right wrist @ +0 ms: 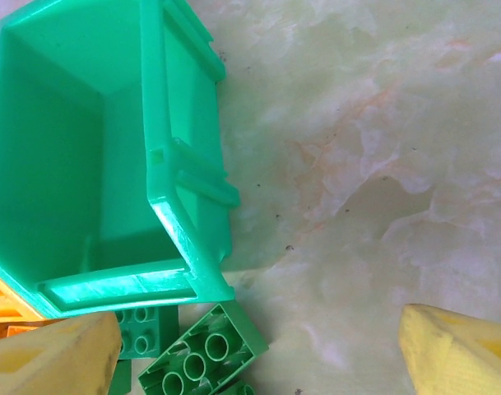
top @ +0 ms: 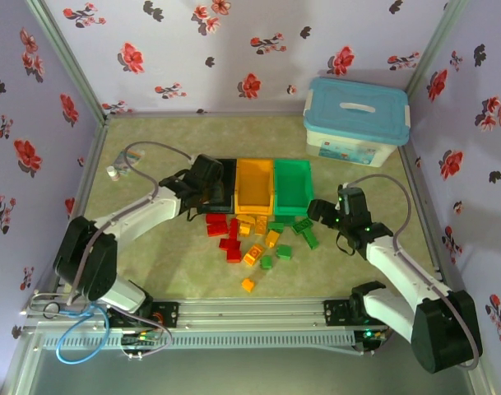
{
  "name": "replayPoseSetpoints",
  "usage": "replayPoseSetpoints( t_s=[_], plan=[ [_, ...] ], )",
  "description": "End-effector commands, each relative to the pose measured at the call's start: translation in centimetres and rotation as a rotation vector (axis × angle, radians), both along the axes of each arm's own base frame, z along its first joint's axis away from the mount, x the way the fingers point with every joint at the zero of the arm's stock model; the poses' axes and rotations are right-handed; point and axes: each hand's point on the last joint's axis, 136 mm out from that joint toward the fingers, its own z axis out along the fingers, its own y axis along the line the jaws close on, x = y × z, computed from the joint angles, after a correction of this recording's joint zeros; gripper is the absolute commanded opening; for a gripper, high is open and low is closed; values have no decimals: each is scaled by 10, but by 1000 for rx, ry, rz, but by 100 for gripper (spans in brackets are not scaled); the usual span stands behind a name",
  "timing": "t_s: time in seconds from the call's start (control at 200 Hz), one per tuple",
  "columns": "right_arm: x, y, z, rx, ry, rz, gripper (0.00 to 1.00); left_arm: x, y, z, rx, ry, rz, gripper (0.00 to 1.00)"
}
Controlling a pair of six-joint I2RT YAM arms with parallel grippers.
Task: Sort the legos into containers by color
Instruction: Place the lego in the container.
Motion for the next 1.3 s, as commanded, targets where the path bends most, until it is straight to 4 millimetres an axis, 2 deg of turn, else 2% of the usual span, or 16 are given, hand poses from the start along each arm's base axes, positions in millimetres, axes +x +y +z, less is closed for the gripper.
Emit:
replayPoseSetpoints(
  t_s=[0.0,0.59,0.63,0.715,0.745,0.775,0.935,1.075,1.205,1.295],
  plan=[
    [-8,2,-4,8,20,9,88,13,-8,4,-8,-15,-25,27],
    [-9,7,-9,13,37,19,88,24,-9,-16,-3,19,-22,29],
    [-9,8,-9,14,37,20,88,25,-9,-15,-2,18,-22,34],
    [-9,9,-11,15,42,21,88,27,-8,-14,2,23,-18,68],
    [-9,10,-12,15,44,23,88,27,-8,-13,3,23,-19,76],
    [-9,10,-12,13,45,23,88,27,-8,-11,2,23,-18,79],
    [-10,14,-16,10,53,32,88,17,-2,0,-24,9,-1,82],
    [-10,22,-20,12,66,58,88,1,1,11,-76,-20,4,82],
    [-10,29,-24,10,79,75,88,-12,8,9,-103,-15,15,82],
    [-10,34,-27,6,89,89,88,-24,6,4,-133,1,11,81]
  ],
)
